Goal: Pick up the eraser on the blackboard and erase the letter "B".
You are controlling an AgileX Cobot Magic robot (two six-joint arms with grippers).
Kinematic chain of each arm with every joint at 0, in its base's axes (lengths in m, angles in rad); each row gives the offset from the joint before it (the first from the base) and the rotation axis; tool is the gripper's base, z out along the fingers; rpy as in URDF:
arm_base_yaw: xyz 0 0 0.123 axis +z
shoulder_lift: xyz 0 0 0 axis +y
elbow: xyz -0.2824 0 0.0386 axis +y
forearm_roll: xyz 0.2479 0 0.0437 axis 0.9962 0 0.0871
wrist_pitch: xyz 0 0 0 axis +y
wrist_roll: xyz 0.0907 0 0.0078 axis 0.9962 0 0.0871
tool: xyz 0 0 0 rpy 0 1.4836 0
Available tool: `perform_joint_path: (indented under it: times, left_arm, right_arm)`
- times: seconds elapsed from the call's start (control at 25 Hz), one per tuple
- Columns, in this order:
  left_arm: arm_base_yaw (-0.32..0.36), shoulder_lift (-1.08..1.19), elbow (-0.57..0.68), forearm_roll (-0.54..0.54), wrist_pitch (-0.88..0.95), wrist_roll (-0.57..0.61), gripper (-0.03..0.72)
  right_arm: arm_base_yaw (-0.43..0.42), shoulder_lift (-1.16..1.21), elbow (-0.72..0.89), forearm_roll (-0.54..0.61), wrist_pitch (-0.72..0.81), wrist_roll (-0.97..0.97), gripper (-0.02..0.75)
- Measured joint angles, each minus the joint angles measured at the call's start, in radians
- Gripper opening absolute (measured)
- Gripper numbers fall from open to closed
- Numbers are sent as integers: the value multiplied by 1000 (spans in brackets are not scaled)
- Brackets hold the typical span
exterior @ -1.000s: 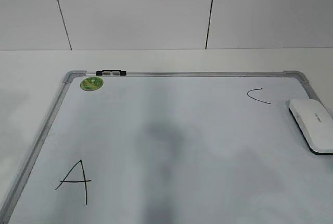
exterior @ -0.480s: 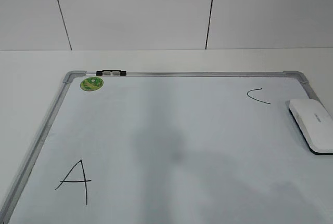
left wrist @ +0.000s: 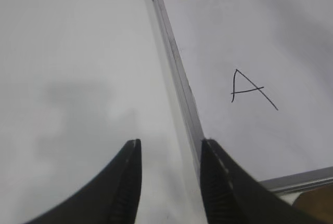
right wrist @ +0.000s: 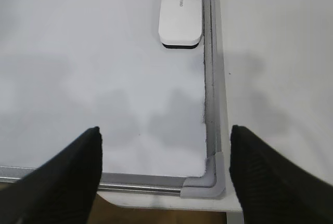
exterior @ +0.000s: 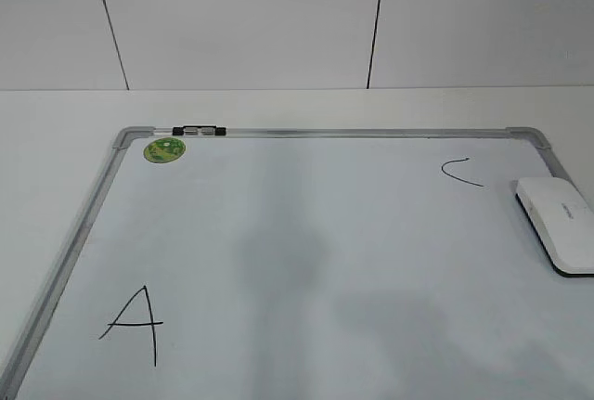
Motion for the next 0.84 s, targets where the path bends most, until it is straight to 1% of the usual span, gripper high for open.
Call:
perform_joint_path:
  times: [0.2,0.84]
  left_arm:
    - [0,0,26,0,-47,0,288]
    - [0,0,26,0,-49,0,287]
  right_arm:
    - [0,-8,33,-8,-79,-2,585]
    - [0,-9,39,-8,-94,-2,585]
